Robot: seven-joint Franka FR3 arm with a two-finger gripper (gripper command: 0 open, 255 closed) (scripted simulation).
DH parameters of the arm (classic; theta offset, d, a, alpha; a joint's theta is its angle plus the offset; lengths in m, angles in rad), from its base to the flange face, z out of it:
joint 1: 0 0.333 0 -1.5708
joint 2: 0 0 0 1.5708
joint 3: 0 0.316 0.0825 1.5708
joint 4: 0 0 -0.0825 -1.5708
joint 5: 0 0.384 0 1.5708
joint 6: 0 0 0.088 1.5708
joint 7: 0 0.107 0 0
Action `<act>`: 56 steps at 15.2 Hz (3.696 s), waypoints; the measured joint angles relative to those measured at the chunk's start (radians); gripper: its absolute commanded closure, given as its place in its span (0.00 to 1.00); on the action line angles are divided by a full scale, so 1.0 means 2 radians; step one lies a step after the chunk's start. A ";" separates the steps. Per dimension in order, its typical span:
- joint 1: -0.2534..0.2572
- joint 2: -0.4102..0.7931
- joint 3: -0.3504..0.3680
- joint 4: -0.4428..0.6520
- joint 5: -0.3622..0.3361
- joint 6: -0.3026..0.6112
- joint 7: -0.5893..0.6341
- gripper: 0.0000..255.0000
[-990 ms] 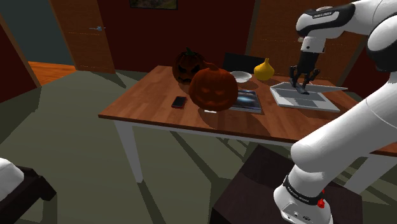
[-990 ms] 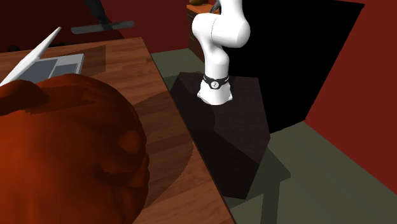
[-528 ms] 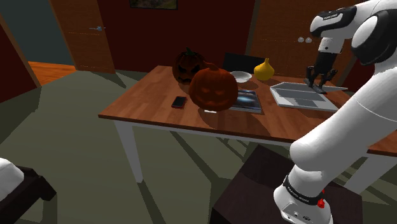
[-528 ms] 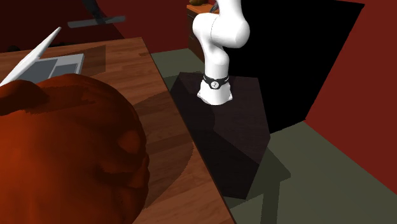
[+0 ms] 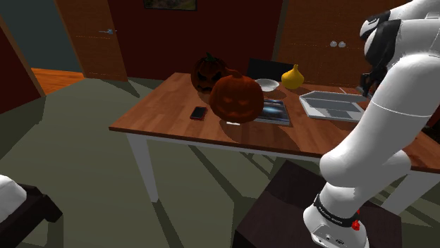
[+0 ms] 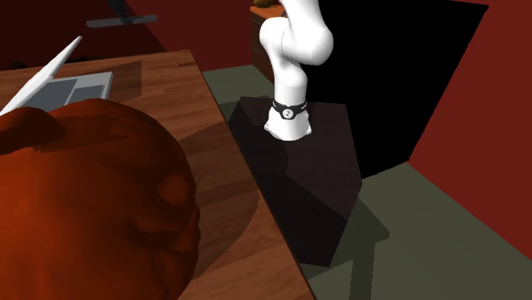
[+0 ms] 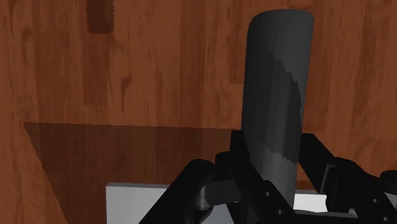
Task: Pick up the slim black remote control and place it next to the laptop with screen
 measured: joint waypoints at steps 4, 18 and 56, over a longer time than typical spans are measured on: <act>-0.050 0.080 -0.021 0.070 0.045 -0.012 -0.074 1.00; -0.345 0.371 0.026 0.483 0.201 -0.149 -0.203 1.00; -0.252 0.368 0.026 0.179 0.207 0.119 -0.223 1.00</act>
